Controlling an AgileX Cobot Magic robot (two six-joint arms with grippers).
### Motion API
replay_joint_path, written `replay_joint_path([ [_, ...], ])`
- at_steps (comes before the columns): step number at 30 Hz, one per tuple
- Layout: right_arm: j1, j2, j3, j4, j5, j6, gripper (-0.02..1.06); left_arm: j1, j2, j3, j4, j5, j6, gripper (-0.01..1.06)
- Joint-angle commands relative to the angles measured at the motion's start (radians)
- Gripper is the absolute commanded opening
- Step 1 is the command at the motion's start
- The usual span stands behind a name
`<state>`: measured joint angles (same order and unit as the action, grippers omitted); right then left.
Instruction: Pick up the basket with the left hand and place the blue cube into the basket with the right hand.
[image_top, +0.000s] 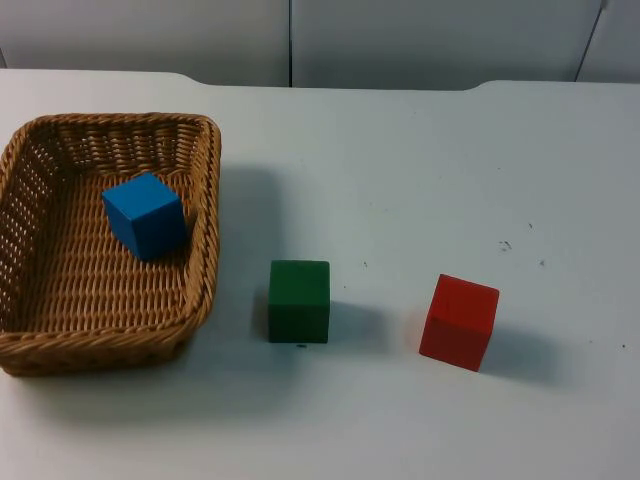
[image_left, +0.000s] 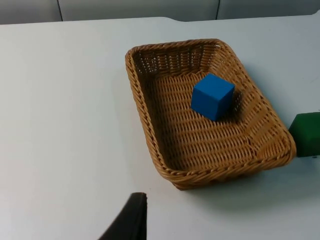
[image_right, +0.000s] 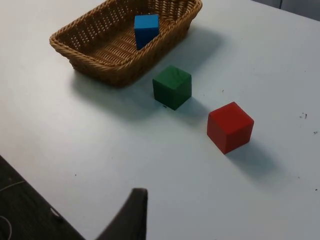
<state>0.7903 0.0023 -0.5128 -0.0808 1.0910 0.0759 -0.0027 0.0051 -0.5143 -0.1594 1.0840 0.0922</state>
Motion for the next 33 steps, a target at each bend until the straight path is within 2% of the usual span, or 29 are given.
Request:
replay_joint_path([
  [1, 0.001, -0.002, 0.006, 0.002, -0.012, -0.006, 1.05, -0.001, -0.005, 0.003, 0.055, -0.013, -0.098, 1.05],
  [4, 0.001, -0.002, 0.006, 0.002, -0.012, -0.006, 1.05, -0.001, -0.005, 0.003, 0.074, -0.013, -0.125, 1.05],
  [30, -0.003, -0.002, 0.006, 0.002, -0.012, -0.006, 1.05, -0.001, -0.005, 0.003, 0.069, -0.013, -0.101, 1.05],
  [32, -0.049, -0.002, 0.006, 0.002, -0.012, -0.006, 1.05, -0.001, -0.005, 0.003, 0.069, -0.013, -0.101, 1.05],
  [33, -0.106, -0.002, 0.006, 0.002, -0.012, -0.006, 1.05, -0.001, -0.005, 0.003, 0.069, -0.011, -0.101, 1.05],
])
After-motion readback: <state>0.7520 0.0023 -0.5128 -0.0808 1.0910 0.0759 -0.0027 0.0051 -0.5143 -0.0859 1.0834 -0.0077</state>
